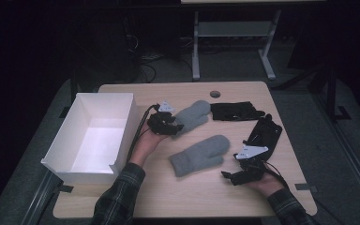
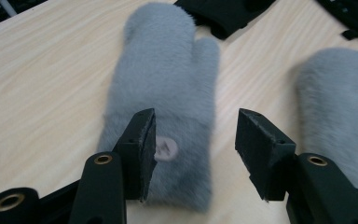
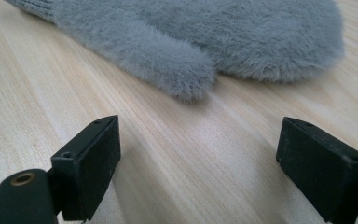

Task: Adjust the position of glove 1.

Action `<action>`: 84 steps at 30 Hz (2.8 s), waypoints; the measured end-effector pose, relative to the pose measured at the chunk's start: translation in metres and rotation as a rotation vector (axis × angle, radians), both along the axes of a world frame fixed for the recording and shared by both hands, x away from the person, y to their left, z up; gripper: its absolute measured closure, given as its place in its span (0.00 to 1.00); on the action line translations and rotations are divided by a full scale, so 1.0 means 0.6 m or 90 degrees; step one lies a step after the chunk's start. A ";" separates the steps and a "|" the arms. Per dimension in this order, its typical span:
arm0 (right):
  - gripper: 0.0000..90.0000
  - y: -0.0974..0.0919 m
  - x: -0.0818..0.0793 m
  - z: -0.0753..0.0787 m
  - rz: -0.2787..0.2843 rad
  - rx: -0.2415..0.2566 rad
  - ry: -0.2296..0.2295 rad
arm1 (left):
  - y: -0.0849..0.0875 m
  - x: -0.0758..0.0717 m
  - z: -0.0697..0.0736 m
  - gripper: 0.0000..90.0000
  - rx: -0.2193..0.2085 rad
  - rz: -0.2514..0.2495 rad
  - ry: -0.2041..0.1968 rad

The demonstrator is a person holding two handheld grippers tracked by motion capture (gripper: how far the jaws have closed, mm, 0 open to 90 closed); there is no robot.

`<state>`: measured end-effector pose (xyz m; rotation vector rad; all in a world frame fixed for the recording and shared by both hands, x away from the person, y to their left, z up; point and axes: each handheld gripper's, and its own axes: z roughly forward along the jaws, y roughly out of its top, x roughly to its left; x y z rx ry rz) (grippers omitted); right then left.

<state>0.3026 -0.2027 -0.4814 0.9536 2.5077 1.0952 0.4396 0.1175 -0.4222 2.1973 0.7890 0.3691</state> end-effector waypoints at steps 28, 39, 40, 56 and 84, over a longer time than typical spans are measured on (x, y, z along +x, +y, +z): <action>0.15 0.000 0.000 0.000 0.001 0.000 0.000 | -0.045 0.111 -0.057 0.58 0.014 -0.018 0.038; 0.15 0.000 0.000 0.000 0.002 0.000 0.000 | -0.042 0.114 -0.064 0.88 0.010 -0.011 0.053; 0.15 0.000 0.000 0.000 0.001 0.001 0.000 | -0.042 0.113 -0.062 0.91 0.004 -0.007 0.058; 0.15 0.000 0.000 0.000 0.001 0.002 0.001 | -0.018 0.074 0.001 0.95 -0.036 -0.011 0.041; 0.15 0.000 0.001 0.000 0.002 0.000 0.000 | -0.017 -0.047 0.065 0.96 -0.105 -0.115 0.048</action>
